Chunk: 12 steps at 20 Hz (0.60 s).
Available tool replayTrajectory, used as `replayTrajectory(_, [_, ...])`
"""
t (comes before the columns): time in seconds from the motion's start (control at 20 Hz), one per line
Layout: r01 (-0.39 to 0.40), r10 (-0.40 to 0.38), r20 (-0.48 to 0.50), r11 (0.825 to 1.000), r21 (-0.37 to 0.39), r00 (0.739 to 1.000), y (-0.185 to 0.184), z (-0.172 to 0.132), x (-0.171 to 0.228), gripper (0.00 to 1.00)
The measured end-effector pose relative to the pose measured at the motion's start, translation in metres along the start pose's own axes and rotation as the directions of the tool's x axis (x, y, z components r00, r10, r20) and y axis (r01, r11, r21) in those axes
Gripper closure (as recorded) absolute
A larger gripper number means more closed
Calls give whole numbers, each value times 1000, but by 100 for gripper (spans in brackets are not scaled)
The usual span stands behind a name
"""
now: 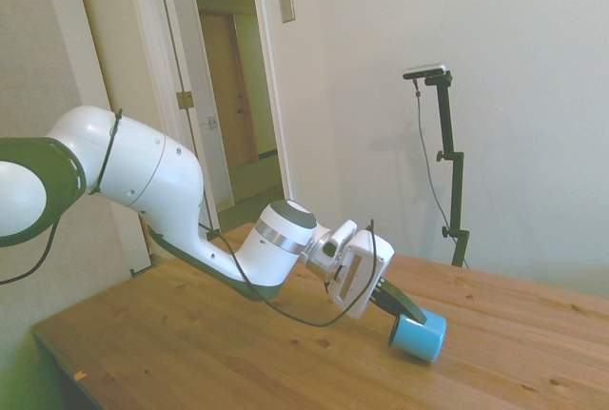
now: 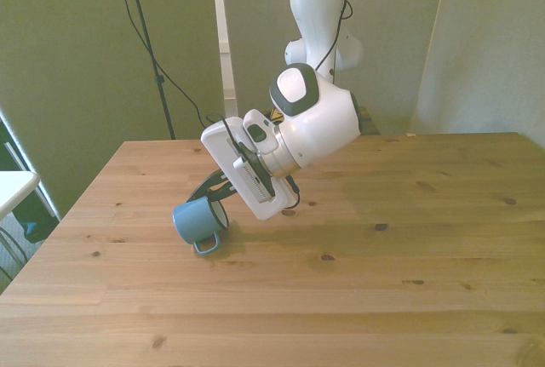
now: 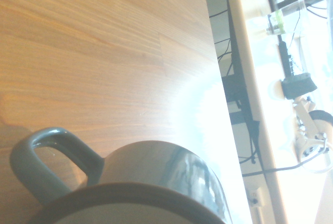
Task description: Flip the mug upright
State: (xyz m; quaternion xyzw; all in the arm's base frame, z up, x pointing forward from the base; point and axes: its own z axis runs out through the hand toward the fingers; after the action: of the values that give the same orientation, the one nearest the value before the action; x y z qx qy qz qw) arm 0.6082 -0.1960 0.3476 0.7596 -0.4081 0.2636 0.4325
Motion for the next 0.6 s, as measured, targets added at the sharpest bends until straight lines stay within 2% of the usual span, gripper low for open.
replayTrajectory(0.2, [-57, 51, 88, 996, 68, 995, 20, -9, 26, 100])
replayTrajectory(0.3, [-93, 76, 135, 988, 123, 988, 35, -18, 44, 100])
replayTrajectory(0.45, [-146, 100, 217, 967, 210, 971, 52, -39, 61, 100])
replayTrajectory(0.6, [-208, 116, 307, 936, 284, 944, 53, -64, 64, 100])
